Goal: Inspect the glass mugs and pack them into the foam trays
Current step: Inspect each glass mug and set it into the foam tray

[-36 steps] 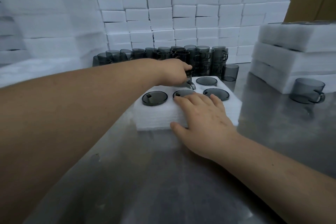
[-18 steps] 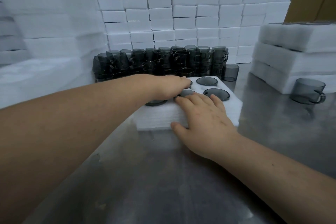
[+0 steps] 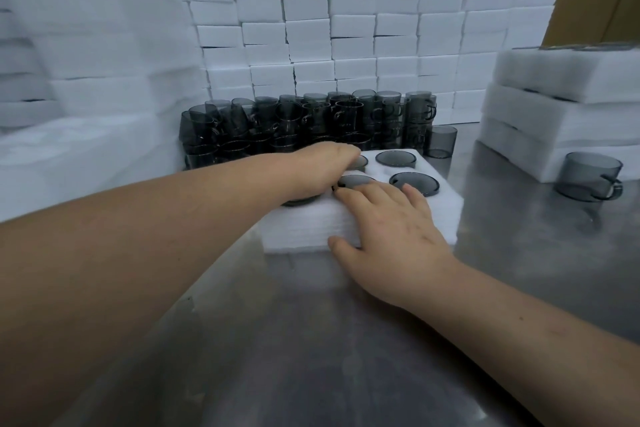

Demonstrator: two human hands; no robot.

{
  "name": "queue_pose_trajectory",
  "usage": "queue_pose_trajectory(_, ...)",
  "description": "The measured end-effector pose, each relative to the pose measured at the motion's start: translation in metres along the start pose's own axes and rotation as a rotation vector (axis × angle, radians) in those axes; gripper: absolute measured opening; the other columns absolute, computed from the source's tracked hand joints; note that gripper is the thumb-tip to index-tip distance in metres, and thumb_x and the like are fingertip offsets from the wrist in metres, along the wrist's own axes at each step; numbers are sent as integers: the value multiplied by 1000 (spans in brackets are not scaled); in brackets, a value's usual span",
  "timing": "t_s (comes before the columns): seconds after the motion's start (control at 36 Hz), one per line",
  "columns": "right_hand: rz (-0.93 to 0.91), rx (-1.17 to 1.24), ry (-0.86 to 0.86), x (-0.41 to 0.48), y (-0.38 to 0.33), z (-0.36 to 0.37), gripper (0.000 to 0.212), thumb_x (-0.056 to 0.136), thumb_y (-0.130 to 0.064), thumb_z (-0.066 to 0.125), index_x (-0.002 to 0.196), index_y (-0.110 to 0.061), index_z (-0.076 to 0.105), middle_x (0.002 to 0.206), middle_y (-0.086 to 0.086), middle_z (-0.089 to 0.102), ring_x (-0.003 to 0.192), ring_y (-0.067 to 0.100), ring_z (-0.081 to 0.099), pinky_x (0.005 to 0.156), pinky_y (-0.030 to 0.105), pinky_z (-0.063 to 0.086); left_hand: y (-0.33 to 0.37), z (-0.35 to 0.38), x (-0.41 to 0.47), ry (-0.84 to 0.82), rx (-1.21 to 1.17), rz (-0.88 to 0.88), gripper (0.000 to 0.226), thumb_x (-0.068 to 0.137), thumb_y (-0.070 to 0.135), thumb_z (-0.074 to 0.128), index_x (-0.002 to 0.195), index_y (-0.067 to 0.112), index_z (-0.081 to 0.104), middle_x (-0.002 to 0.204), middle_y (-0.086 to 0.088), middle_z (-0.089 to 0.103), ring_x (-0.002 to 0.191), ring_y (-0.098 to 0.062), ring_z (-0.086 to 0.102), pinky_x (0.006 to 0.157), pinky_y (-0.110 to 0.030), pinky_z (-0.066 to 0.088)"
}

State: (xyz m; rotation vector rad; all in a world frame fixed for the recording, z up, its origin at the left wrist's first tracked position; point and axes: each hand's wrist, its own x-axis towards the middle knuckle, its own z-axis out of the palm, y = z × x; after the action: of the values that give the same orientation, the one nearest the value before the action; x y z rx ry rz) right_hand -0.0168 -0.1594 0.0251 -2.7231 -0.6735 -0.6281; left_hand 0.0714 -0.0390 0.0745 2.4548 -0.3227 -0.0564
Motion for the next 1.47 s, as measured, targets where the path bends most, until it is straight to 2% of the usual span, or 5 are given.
queue_pose_trajectory(0.14,-2,12,18,0,0,1,60,85,-48,43,140,-29,31,137,-8,38,132,13,22,107,34,-6,-12,-18,8,229,155,82,18,94,15,33,93,18,50,95,-5,45,89,-15,39,76,-30,31)
queue_pose_trajectory(0.28,2,22,21,1,1,2,60,85,-48,43,141,-29,31,137,-9,38,132,13,22,108,33,-6,-50,-48,12,426,450,-103,36,89,17,43,123,12,53,130,-12,50,117,-32,47,97,-38,40)
queue_pose_trajectory(0.47,5,27,18,0,0,1,60,86,-48,43,141,-28,30,137,-9,38,132,12,21,108,34,-7,-108,-82,12,353,659,-405,52,87,20,48,135,8,30,142,-13,28,126,-39,35,99,-45,37)
queue_pose_trajectory(0.64,3,30,22,0,0,1,59,86,-46,43,141,-28,30,135,-9,39,131,12,20,107,33,-8,-123,-80,6,206,745,-437,28,91,17,46,116,4,49,121,-17,55,92,-28,50,77,-31,44)
queue_pose_trajectory(1.47,2,17,25,0,1,2,58,86,-46,43,139,-27,32,132,-6,41,130,14,24,107,34,-5,-144,-50,-7,772,543,-391,30,89,25,46,108,2,49,117,-21,38,99,-44,47,85,-48,40)
